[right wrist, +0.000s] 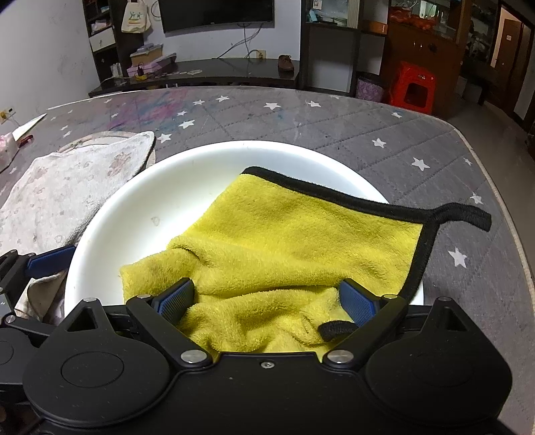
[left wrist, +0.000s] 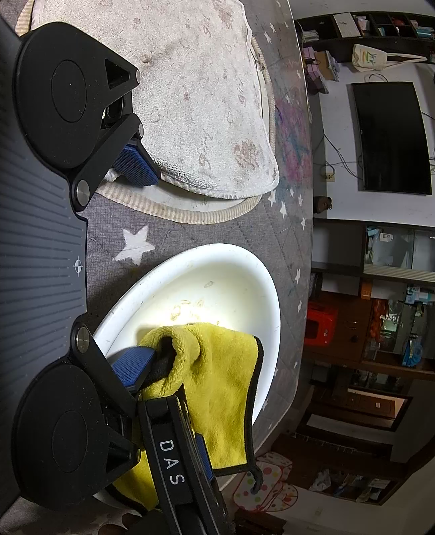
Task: Clean bowl
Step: 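Scrub the bowl interior with the yellow cloth, right gripper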
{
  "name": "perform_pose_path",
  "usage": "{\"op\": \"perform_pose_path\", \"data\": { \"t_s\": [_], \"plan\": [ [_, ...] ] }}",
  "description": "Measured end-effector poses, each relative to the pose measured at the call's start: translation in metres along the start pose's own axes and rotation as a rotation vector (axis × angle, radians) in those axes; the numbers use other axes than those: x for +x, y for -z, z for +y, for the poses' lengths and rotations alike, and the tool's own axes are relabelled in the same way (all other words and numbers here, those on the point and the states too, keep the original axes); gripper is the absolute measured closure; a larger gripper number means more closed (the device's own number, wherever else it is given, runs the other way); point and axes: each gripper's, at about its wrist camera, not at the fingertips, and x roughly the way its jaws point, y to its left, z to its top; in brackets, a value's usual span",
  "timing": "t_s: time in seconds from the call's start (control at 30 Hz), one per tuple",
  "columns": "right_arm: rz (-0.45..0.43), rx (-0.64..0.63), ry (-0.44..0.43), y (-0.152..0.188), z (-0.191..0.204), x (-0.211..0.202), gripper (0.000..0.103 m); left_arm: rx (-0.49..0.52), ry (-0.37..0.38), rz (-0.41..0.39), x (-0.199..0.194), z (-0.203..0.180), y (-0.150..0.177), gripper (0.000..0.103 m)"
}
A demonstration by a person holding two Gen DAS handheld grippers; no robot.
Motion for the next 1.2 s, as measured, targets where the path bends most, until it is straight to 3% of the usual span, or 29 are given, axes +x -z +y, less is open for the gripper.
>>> {"op": "perform_pose_path", "data": {
  "t_s": [0.53, 1.2],
  "plan": [
    [0.009, 0.005, -0.003, -0.008, 0.011, 0.009, 0.001, -0.001, 0.0, -0.001, 0.001, 0.002, 0.0, 0.0],
    [0.01, -0.01, -0.02, -0.018, 0.014, 0.012, 0.0, 0.0, 0.001, 0.001, 0.0, 0.002, -0.001, 0.0]
  ]
}}
